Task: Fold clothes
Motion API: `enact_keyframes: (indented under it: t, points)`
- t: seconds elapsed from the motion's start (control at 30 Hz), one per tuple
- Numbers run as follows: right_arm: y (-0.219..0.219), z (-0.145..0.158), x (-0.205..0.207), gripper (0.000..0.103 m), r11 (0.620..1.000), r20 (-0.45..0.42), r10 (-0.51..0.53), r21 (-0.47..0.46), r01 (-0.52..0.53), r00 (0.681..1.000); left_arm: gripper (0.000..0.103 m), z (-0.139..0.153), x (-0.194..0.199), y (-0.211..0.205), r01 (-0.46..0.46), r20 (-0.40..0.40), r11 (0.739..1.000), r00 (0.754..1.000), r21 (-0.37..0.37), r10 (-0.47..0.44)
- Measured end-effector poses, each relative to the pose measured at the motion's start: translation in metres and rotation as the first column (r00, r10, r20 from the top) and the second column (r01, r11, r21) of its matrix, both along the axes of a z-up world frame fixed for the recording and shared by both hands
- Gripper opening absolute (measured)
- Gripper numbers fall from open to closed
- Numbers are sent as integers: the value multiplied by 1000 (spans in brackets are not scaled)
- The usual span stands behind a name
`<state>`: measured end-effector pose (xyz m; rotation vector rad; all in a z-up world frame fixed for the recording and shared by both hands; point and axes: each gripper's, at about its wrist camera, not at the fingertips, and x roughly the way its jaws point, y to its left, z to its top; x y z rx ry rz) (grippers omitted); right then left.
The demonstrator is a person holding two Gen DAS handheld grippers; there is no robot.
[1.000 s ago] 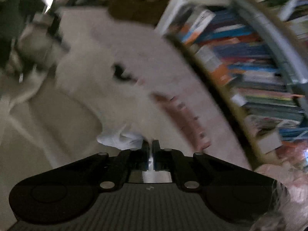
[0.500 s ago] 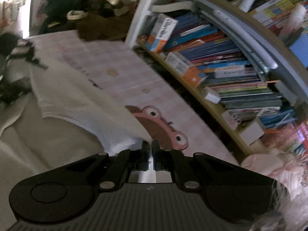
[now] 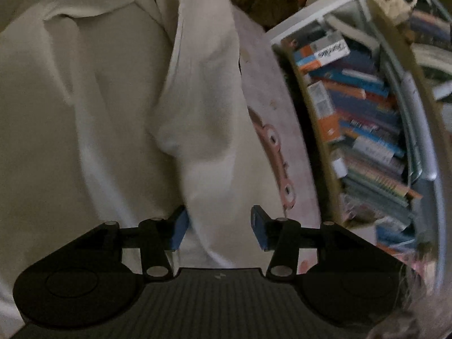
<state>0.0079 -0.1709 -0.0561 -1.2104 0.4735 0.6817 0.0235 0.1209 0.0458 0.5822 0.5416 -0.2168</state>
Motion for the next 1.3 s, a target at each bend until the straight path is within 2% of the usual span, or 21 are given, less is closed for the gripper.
enact_keyframes:
  t: [0.17, 0.2, 0.23, 0.27, 0.3, 0.33, 0.43, 0.53, 0.67, 0.73, 0.83, 0.9, 0.97, 1.17, 1.3]
  points:
    - [11, -20, 1, 46, 998, 112, 42, -52, -36, 993, 2, 0, -7, 4, -11, 6, 1000, 1000, 25, 11]
    - [11, -21, 2, 43, 998, 130, 43, -55, -36, 991, 2, -1, -9, 4, -14, 6, 1000, 1000, 27, 13]
    - [10, -20, 3, 36, 998, 143, 41, -55, -34, 989, 2, -2, -12, 3, -16, 6, 999, 1000, 28, 15]
    - [7, -16, 4, 10, 999, 132, 29, -40, -24, 991, 2, -3, -15, 3, -18, 6, 999, 1000, 30, 18]
    - [3, -11, 5, 3, 1000, 121, 17, -24, -14, 993, 2, -4, -18, 3, -20, 6, 999, 1000, 31, 20]
    - [0, -5, 6, 3, 1000, 110, 4, -6, -3, 994, 2, -5, -20, 3, -22, 7, 999, 1000, 33, 22]
    - [-17, 33, 4, 3, 990, 81, -86, 116, 76, 993, 2, -8, -29, 3, -28, 7, 999, 1000, 37, 28]
    - [-36, 87, -8, 3, 944, 71, -216, 269, 190, 974, 2, 9, -50, 4, -42, 101, 999, 994, -28, 44]
    - [-54, 165, -41, 2, 867, 158, -346, 432, 250, 925, 2, 48, -76, 8, -50, 246, 990, 966, -134, 82]
    - [-52, 203, -68, 2, 846, 259, -380, 486, 220, 888, 2, 78, -90, 11, -30, 350, 980, 931, -196, 99]
    - [-48, 254, -105, 2, 815, 394, -427, 557, 158, 814, 2, 129, -114, 24, 34, 536, 961, 835, -275, 124]
    - [-43, 286, -132, 2, 797, 493, -452, 597, 90, 743, 2, 163, -130, 34, 88, 645, 945, 750, -316, 146]
    - [-37, 314, -158, 2, 786, 576, -464, 618, 13, 673, 2, 194, -148, 43, 146, 740, 928, 651, -342, 170]
    - [-22, 371, -230, 2, 779, 744, -470, 602, -173, 474, 2, 239, -200, 61, 274, 892, 908, 411, -318, 188]
    - [-13, 401, -263, 2, 785, 818, -460, 557, -272, 346, 2, 262, -221, 71, 350, 938, 888, 280, -296, 202]
